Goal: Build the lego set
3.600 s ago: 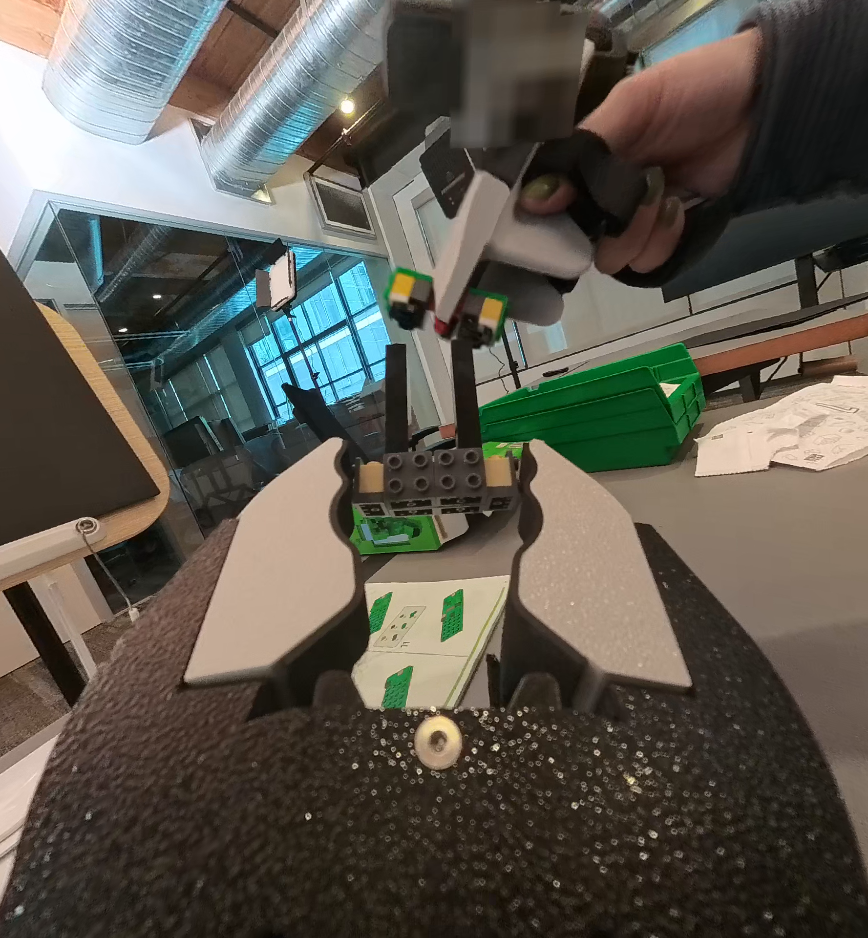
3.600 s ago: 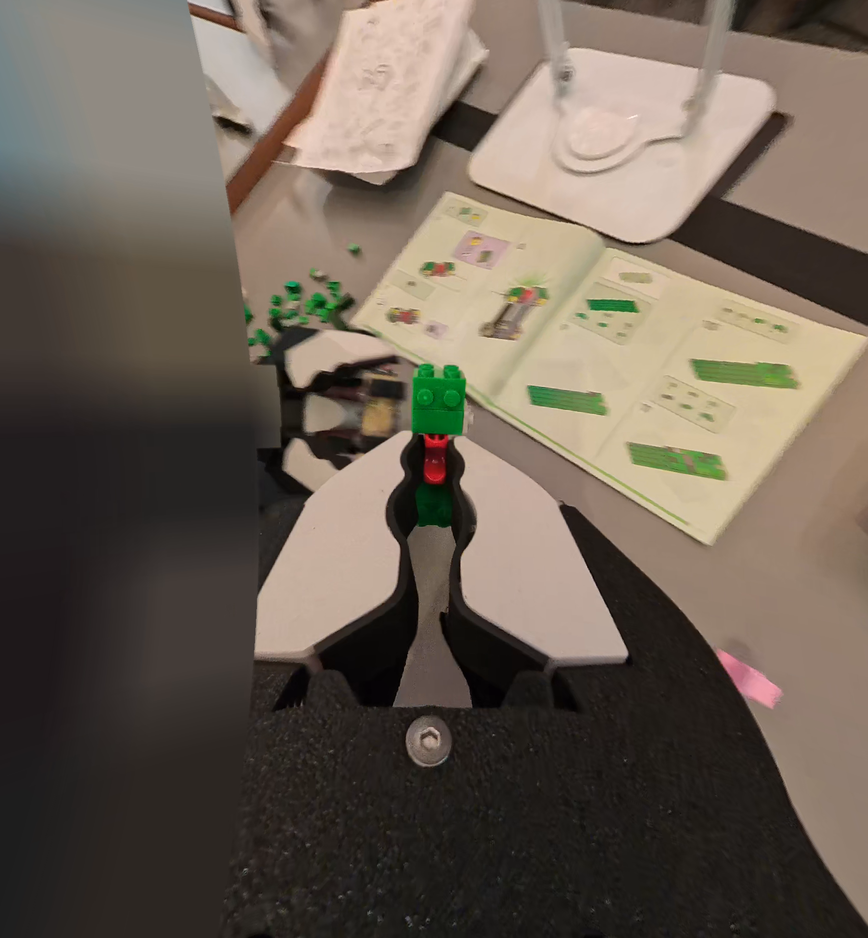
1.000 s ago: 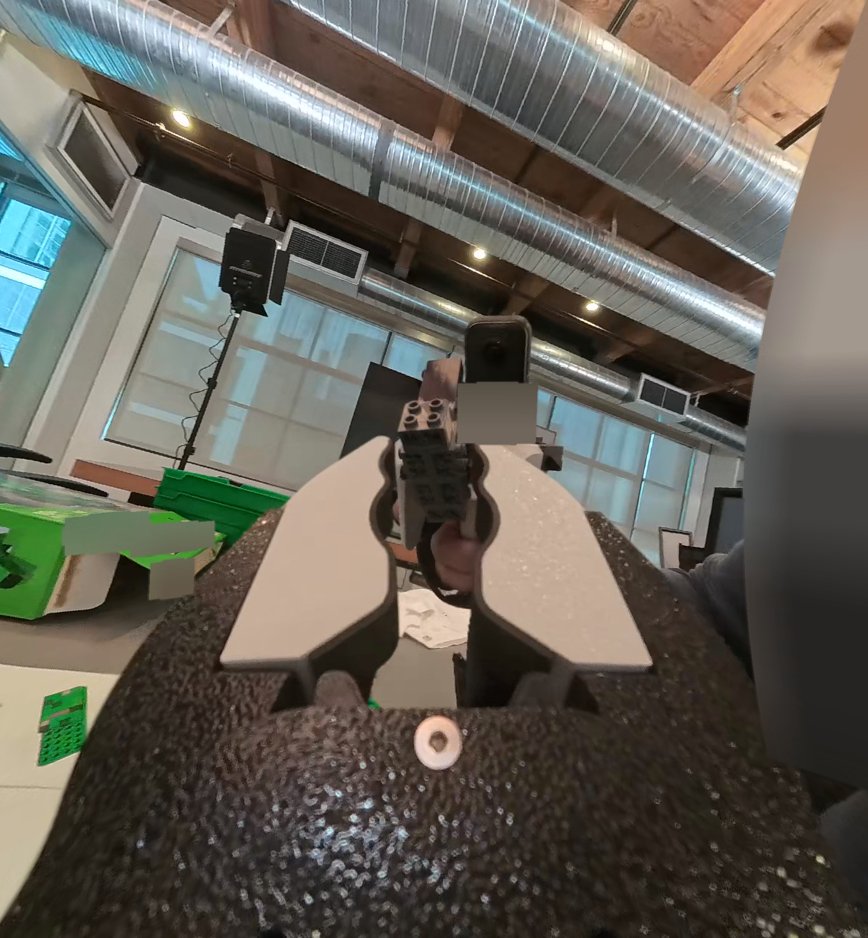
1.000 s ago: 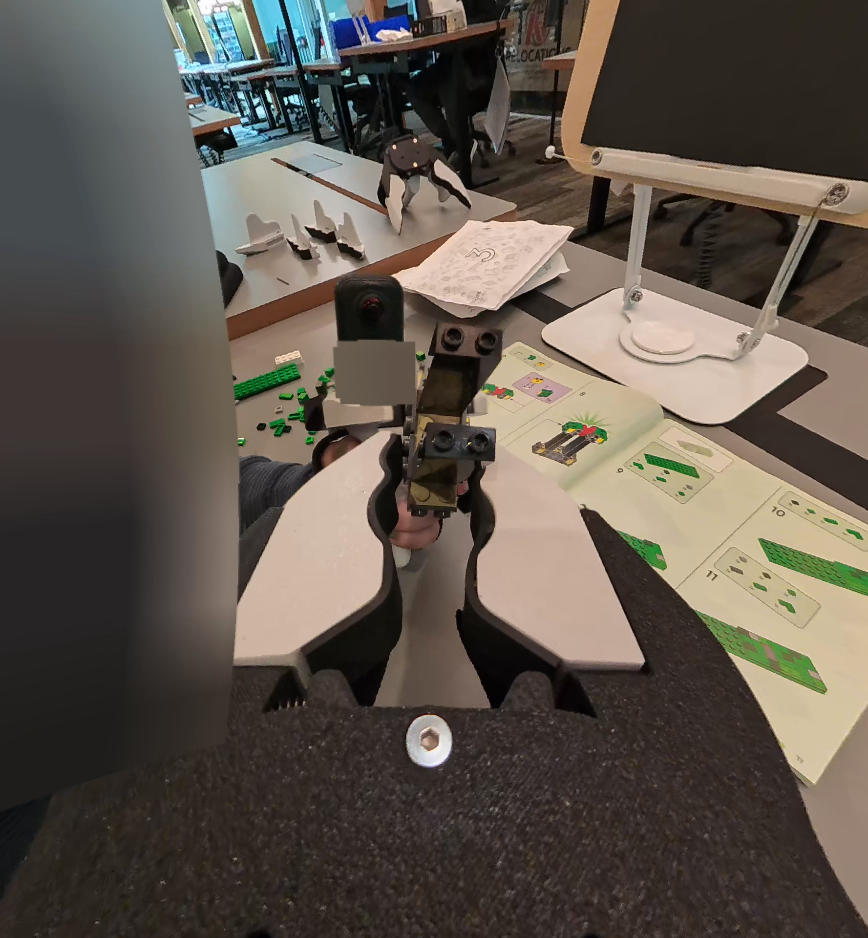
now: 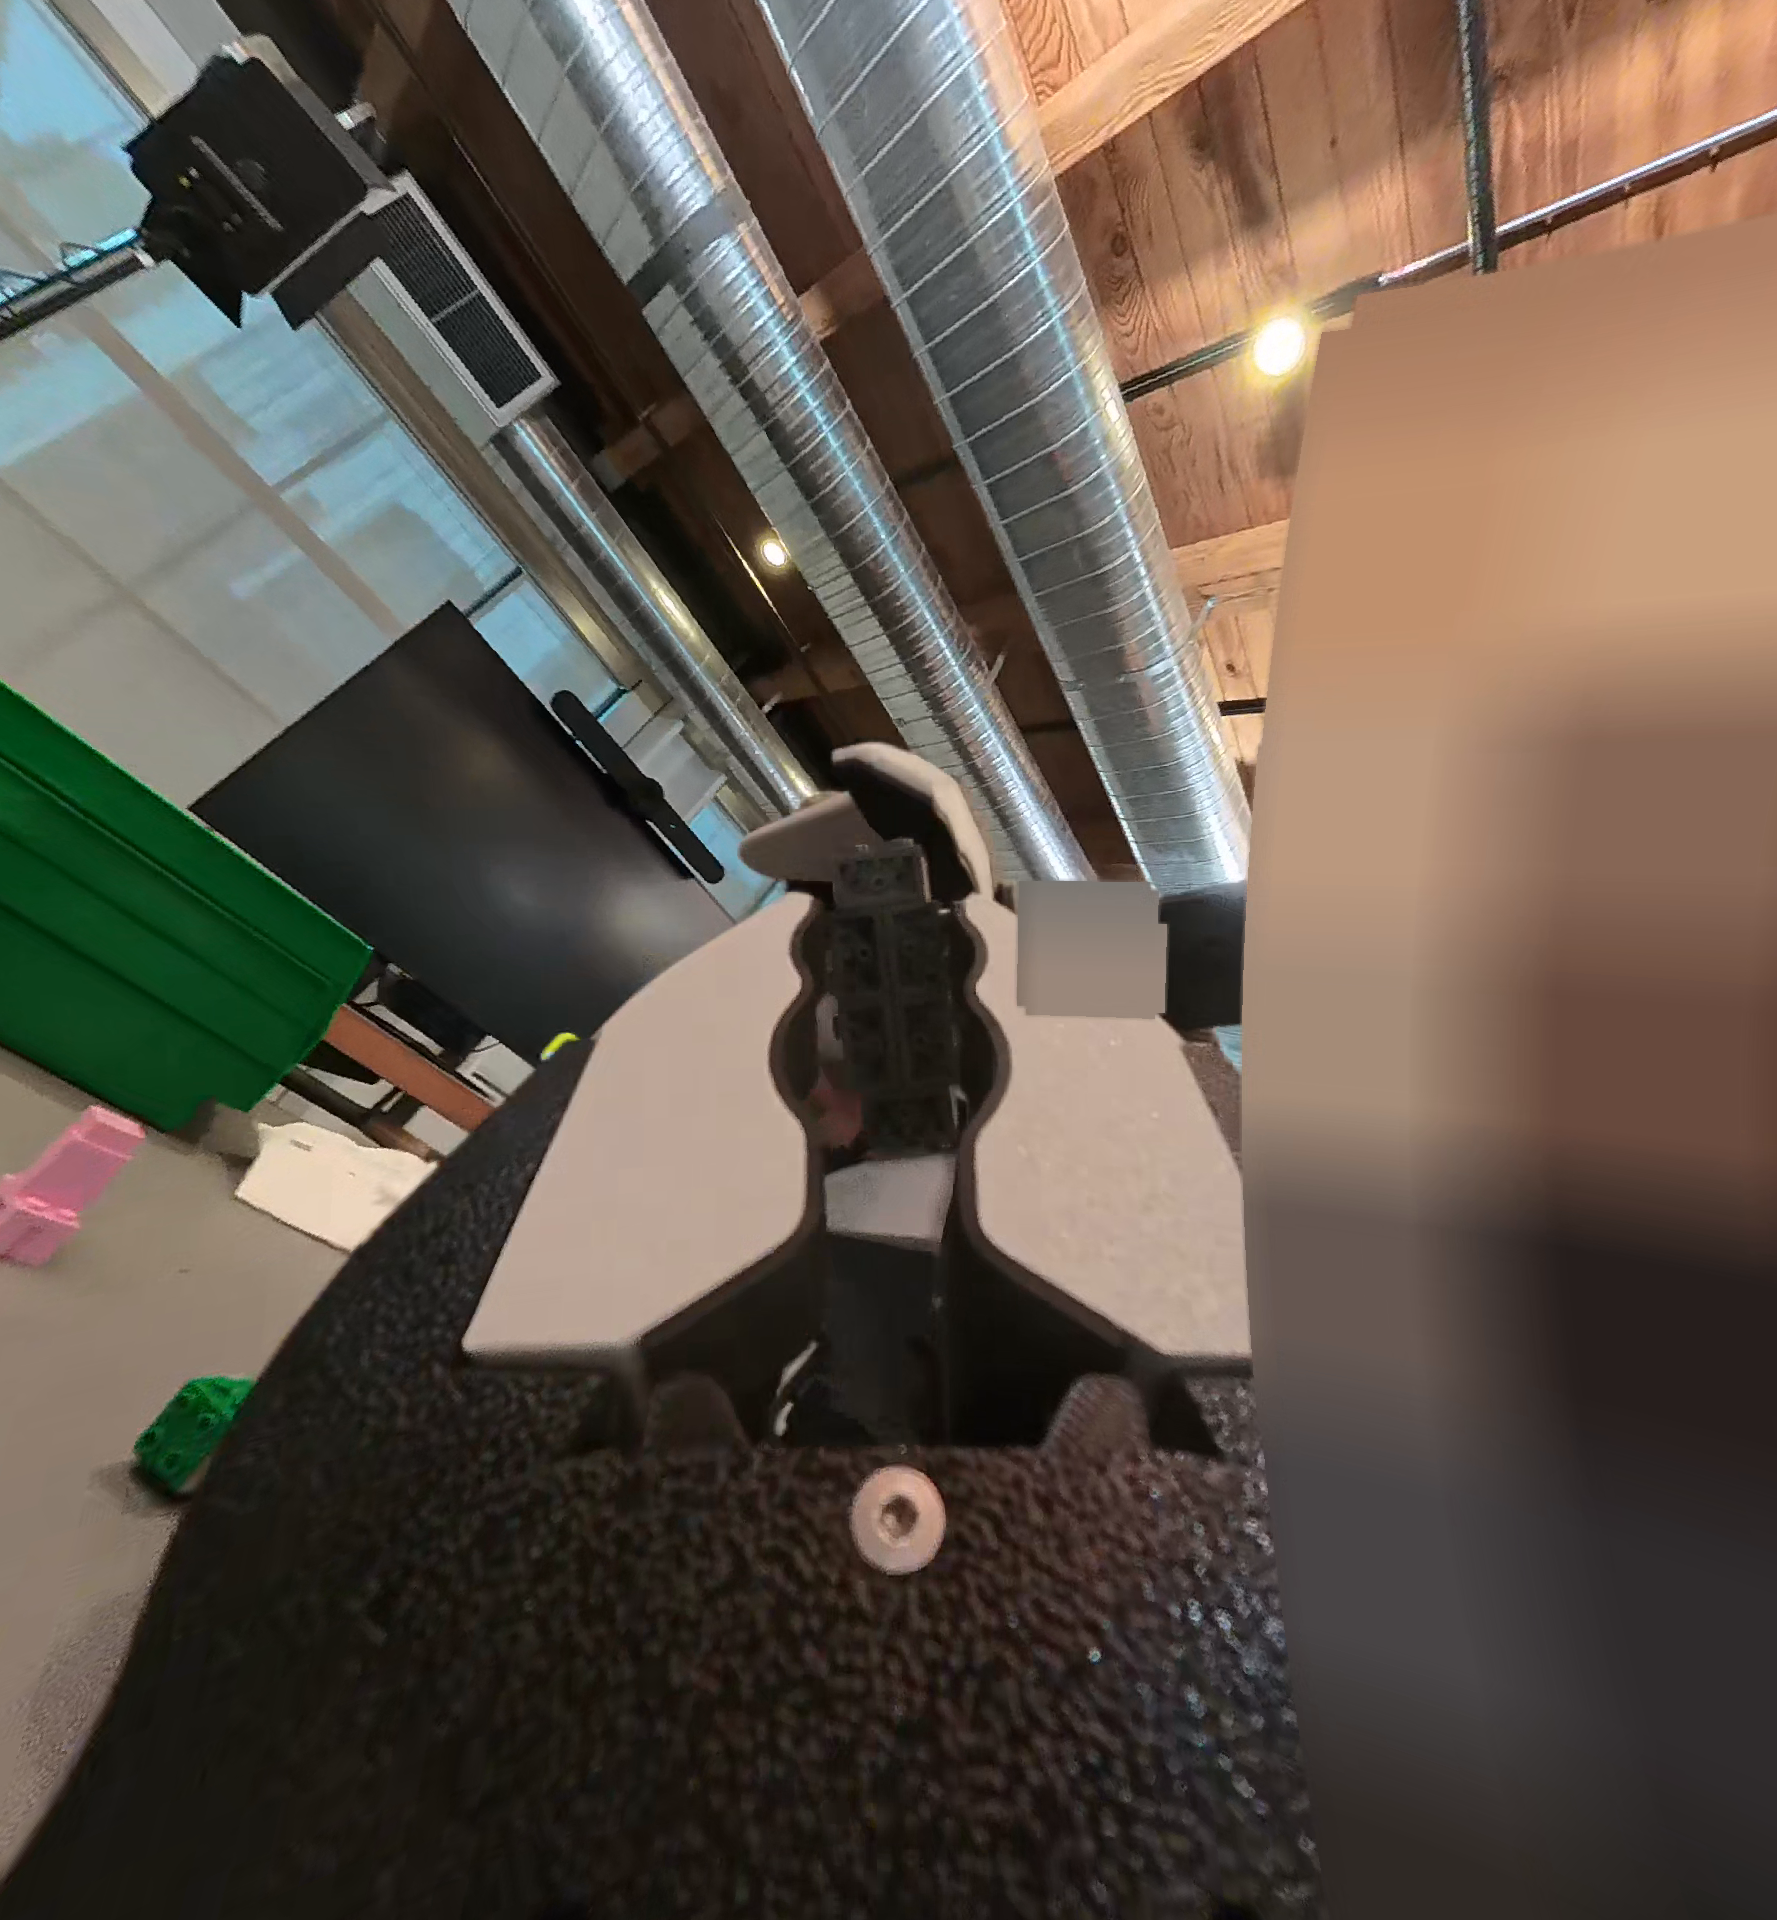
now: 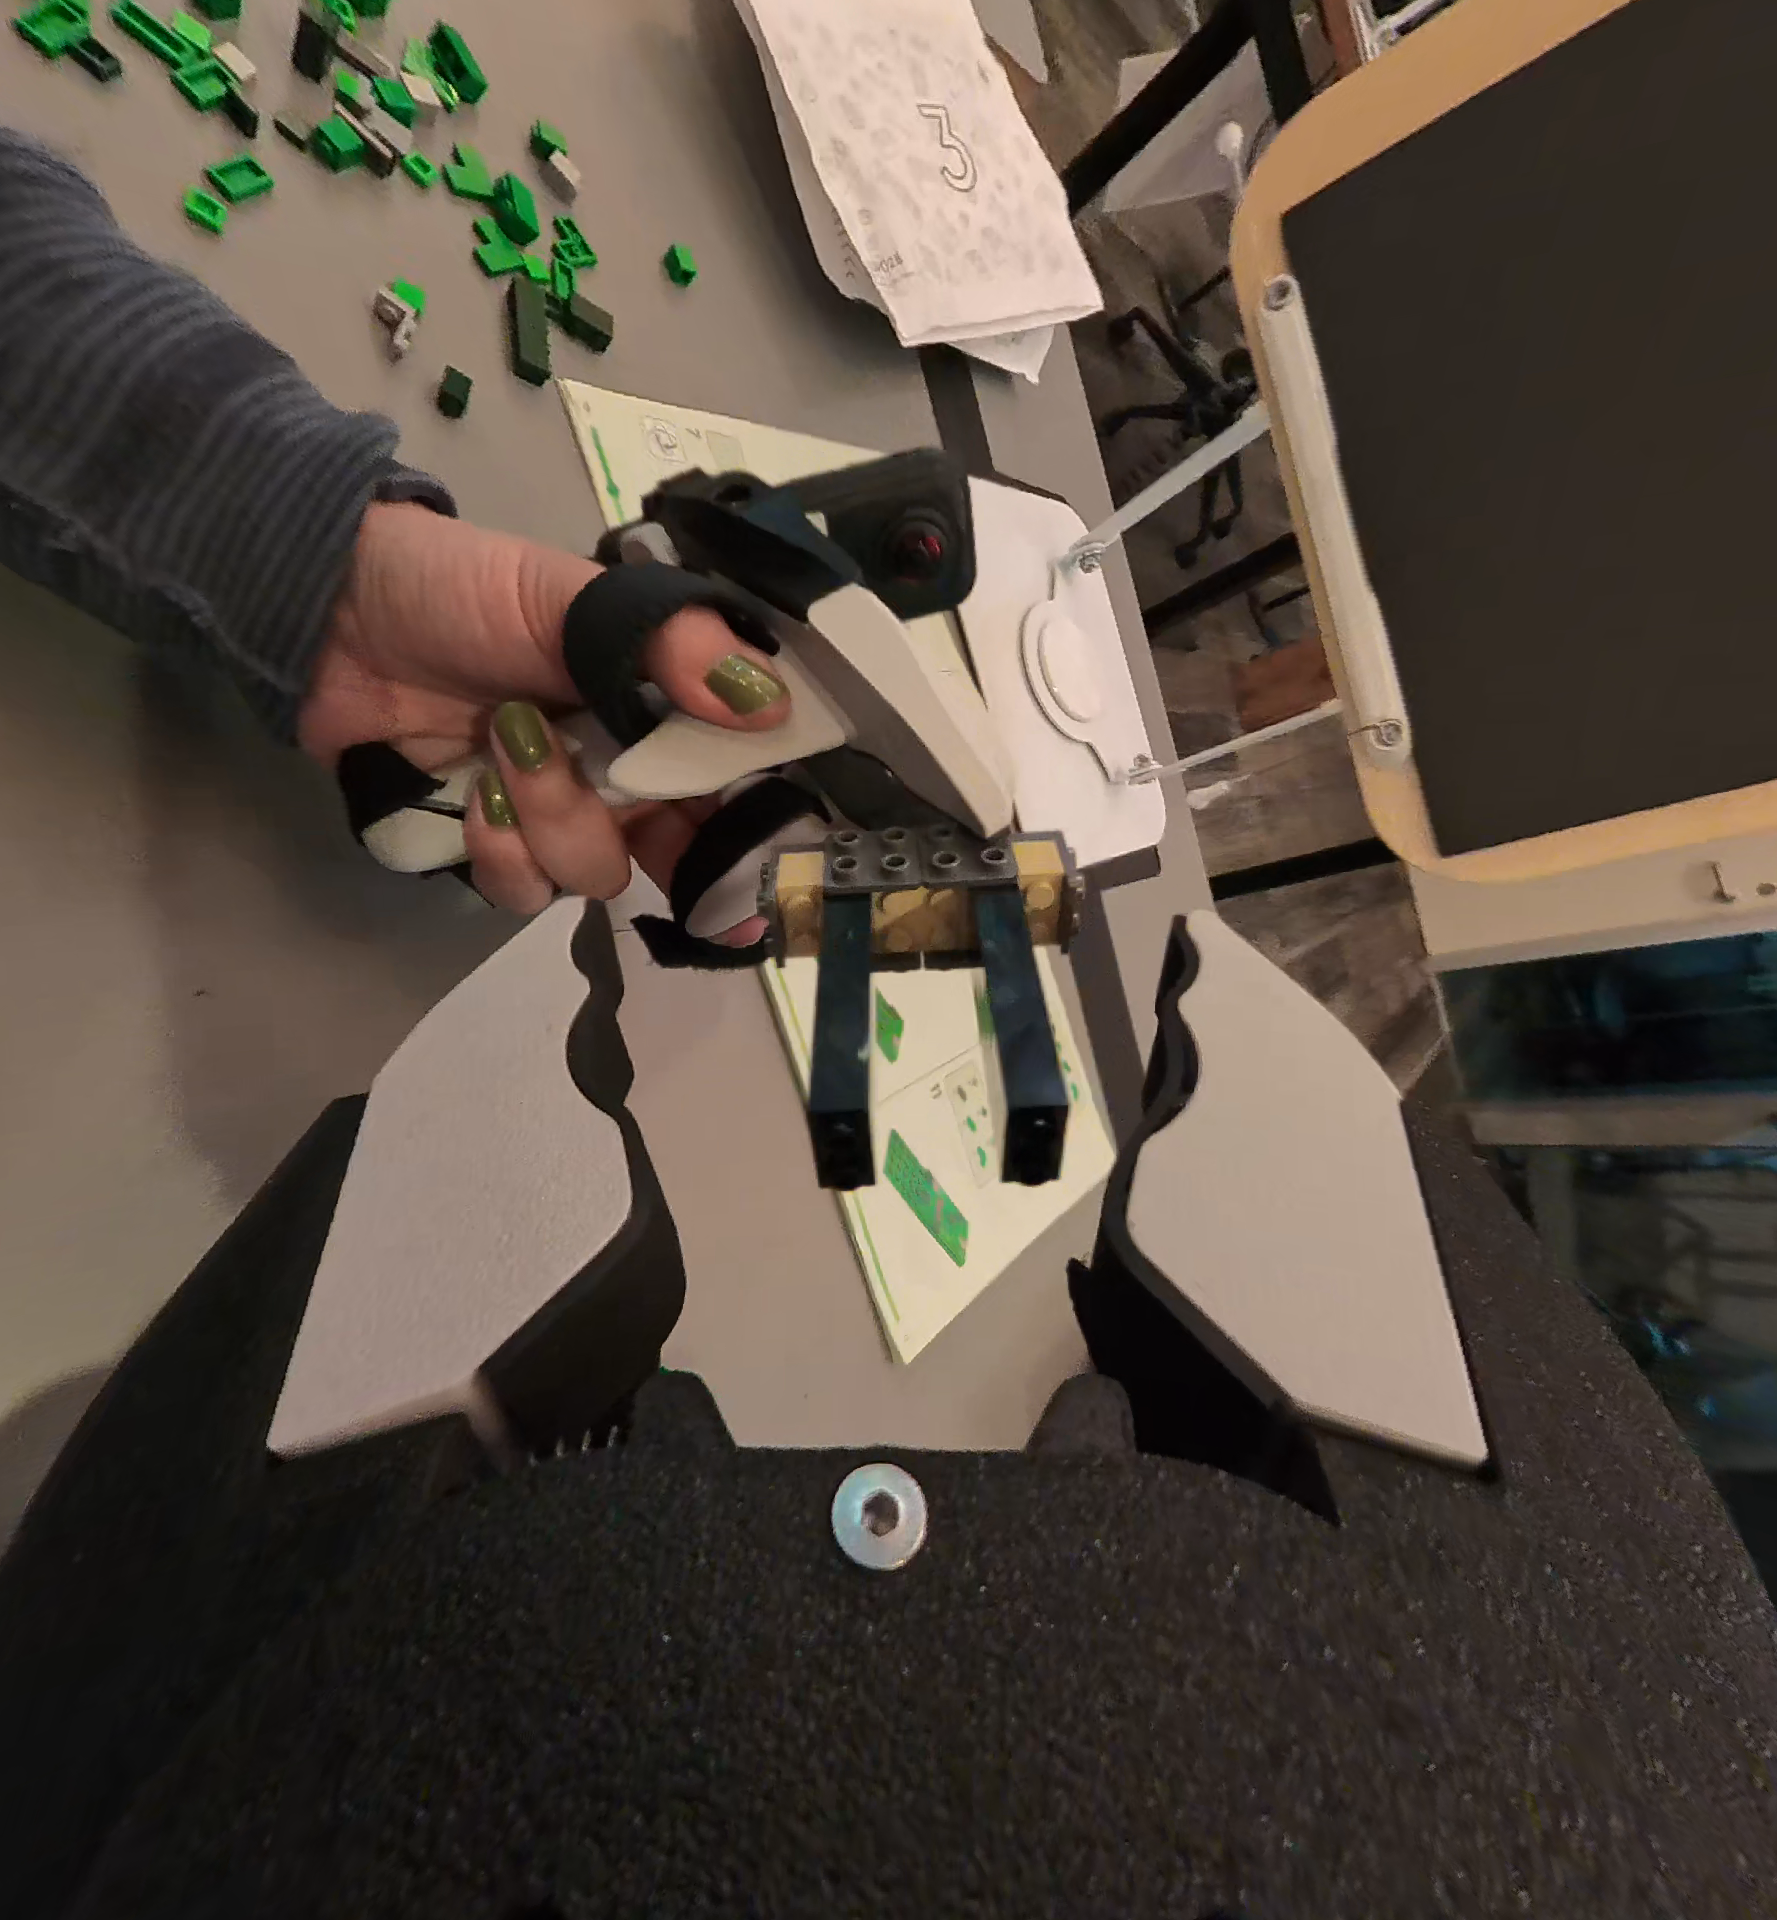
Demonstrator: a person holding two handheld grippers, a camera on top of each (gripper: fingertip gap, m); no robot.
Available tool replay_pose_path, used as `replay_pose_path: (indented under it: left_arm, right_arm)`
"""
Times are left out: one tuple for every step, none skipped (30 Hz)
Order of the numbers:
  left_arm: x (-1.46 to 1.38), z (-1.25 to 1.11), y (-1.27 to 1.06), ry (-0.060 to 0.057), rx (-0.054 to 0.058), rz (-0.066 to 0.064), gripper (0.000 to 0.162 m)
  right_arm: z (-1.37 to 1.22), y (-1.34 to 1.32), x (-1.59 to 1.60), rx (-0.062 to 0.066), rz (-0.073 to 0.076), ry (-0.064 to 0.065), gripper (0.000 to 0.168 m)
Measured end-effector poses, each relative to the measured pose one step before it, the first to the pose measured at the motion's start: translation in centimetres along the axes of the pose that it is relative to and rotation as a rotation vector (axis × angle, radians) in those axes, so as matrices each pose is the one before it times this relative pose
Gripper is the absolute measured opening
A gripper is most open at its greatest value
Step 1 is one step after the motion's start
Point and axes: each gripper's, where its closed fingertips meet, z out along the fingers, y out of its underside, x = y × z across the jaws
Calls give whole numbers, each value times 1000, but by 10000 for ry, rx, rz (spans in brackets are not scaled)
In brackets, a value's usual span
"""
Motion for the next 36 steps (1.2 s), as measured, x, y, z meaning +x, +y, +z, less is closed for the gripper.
replay_pose_path:
  left_arm:
    - [37, 72, 122, 82, -40, -102, 22]
    - [8, 69, 125, 33, -44, -47, 22]
    - [-10, 67, 128, 11, -52, -21, 22]
    - [3, 83, 135, 22, -66, -32, 22]
    - [15, 74, 133, 34, -59, -44, 22]
    - [13, 64, 95, 34, -35, -48, 22]
    - [-1, 41, 71, 30, -18, -51, 22]
    - [4, 33, 49, 34, 0, -60, 22]
    - [-5, 12, 29, 34, 5, -67, 22]
    - [-32, -2, 27, 9, -3, -49, 22]
    - [-50, -13, 40, -21, -26, -24, 22]
    - [-35, 10, 61, -18, -57, -18, 22]
    - [4, 37, 84, 10, -70, -31, 22]
    - [28, 42, 91, 19, -87, -45, 22]
    - [-2, 38, 104, 0, -101, -29, 22]
    - [-29, -1, 104, -26, -110, 12, 23]
    - [-24, -18, 79, -33, -99, 26, 23]
    - [-40, -28, -7, -35, -48, -23, 24]
    - [-25, -52, -32, -17, -34, -89, 33]
    - [39, -49, 24, 28, -100, -116, 40]
    - [45, -29, 123, 31, -178, -106, 44]
    - [25, 8, 226, 6, -254, -77, 48]
    - [34, 55, 319, -17, -315, -47, 49]
    - [55, 80, 363, -4, -326, -14, 51]
    - [66, 93, 339, 9, -284, 0, 51]
    - [48, 90, 280, 17, -215, -1, 51]
    - [60, 80, 199, 29, -141, 6, 50]
    - [35, 54, 133, 29, -83, 12, 48]
    - [45, 59, 95, 41, -49, 9, 46]
    - [47, 50, 94, 48, -45, -6, 44]
    - [19, 42, 104, 26, -67, -21, 42]
    - [-6, 44, 124, 6, -84, -20, 41]
    - [-6, 44, 130, 1, -84, -19, 40]
    - [0, 38, 135, 12, -84, -17, 38]
    - [18, 35, 136, 16, -84, 0, 34]
    - [0, 17, 97, -1, -55, 28, 28]
  right_arm:
    - [-77, -91, -40, 20, 54, -266, 95]
    - [-45, -31, 43, -18, 61, -174, 92]
    - [-31, -33, 61, -20, -21, -96, 89]
    - [4, 28, -14, -68, -74, -96, 85]
    - [33, 25, -9, -98, -122, -31, 82]
    - [33, 18, -38, -97, -186, -5, 79]
    - [29, 25, -19, -97, -190, 36, 74]
    - [28, 46, -44, -107, -173, 25, 70]
    - [34, 63, -73, -97, -151, 19, 66]
    - [13, 52, 36, -71, -118, 87, 63]
    - [-23, 113, 45, -83, -64, 62, 62]
    - [-34, 52, -57, -24, 26, -40, 61]
    - [-70, -6, -58, 51, 91, -55, 61]
    - [-94, -32, -56, 92, 70, -56, 61]
    - [-87, 0, -74, 74, 30, -42, 61]
    - [-57, 35, -79, 46, 12, -32, 61]
    - [-39, 38, -94, 37, 7, -36, 61]
    - [-47, -29, -69, 72, -9, -15, 61]
    - [-61, -25, -70, 68, 12, -43, 61]
    - [-79, -4, -26, 36, 39, -32, 61]
    - [-106, -42, 34, 50, 17, 2, 61]
    - [-117, -53, -7, 51, 17, -40, 60]
    - [-106, -87, -11, 52, 31, -48, 61]
    - [-93, -86, -35, 60, 11, -53, 61]
    - [-71, -68, -73, 32, 3, -81, 61]
    - [-52, -26, -112, 9, -14, -93, 61]
    - [-32, -19, -78, -1, -44, -50, 61]
    - [-1, 16, -117, -25, -70, -60, 61]
    - [32, 58, -132, -59, -56, -55, 61]
    - [40, 52, -105, -58, -50, -34, 61]
    - [58, 50, -129, -41, -50, -46, 61]
    - [55, 10, -131, -11, -33, -55, 61]
    - [47, -16, -112, 4, -22, -41, 61]
    - [24, -12, -90, -4, -14, -40, 61]
    - [22, -4, -78, -2, -9, -43, 61]
    - [25, 10, -46, -20, -11, -26, 61]
